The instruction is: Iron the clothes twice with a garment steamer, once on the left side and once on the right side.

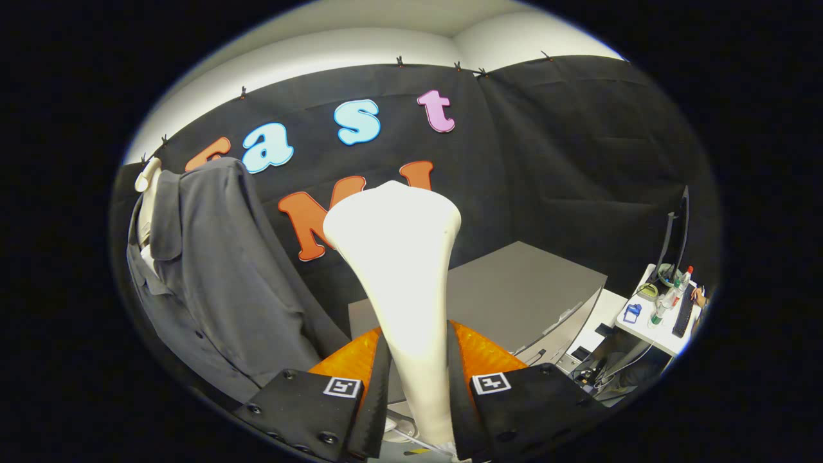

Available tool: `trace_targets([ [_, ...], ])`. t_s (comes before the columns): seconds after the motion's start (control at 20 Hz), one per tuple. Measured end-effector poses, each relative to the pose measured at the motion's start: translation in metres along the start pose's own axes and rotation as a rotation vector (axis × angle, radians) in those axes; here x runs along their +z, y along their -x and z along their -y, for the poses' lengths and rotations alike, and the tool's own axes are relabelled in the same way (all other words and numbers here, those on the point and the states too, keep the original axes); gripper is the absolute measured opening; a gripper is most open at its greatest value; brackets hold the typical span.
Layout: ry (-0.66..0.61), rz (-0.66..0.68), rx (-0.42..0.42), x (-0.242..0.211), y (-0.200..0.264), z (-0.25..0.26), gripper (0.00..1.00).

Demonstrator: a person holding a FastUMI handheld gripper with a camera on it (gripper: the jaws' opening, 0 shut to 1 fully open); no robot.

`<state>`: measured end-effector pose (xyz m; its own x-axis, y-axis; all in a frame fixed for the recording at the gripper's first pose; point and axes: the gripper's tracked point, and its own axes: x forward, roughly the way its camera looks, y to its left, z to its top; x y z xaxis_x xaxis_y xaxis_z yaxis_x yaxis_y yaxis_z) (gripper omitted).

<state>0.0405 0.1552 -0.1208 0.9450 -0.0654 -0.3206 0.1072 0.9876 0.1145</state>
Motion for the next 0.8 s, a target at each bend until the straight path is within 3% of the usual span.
trace_targets([
  [0.4, 0.046, 0.092, 0.035, -0.001, 0.073, -0.089, 0.49],
  [0.8, 0.042, 0.127, 0.082, -0.017, 0.104, -0.15, 0.49],
])
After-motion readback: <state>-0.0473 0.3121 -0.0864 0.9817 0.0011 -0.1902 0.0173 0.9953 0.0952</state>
